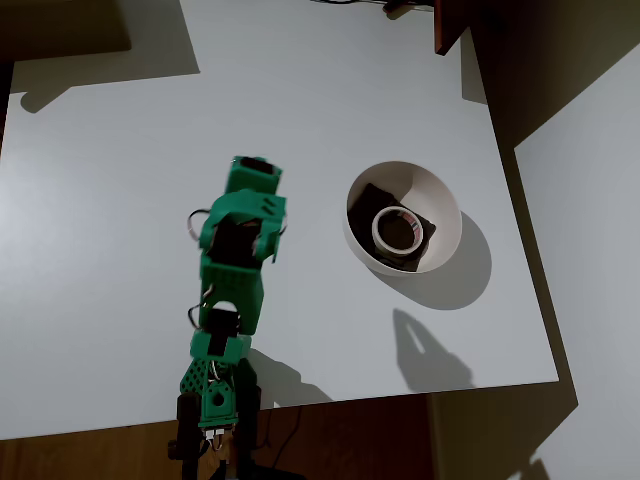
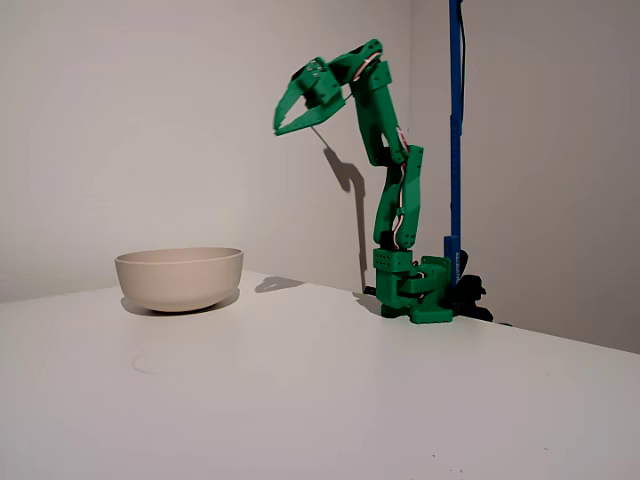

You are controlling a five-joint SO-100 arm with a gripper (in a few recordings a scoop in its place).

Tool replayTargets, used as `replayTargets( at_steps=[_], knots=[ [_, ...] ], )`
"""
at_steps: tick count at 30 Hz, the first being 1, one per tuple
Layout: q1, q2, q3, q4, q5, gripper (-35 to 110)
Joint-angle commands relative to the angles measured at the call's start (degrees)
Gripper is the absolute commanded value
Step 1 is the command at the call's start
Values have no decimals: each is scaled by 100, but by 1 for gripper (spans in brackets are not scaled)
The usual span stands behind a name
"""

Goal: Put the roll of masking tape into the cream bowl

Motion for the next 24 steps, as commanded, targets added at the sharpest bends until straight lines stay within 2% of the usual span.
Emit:
replayTargets(
  at_steps=[1, 8, 24],
  knots=[
    [-668, 1213, 949, 387, -79, -8],
    [-1450, 3454, 4113, -686, -316, -8],
    [-1512, 6187, 9255, -2531, -642, -8]
  ],
)
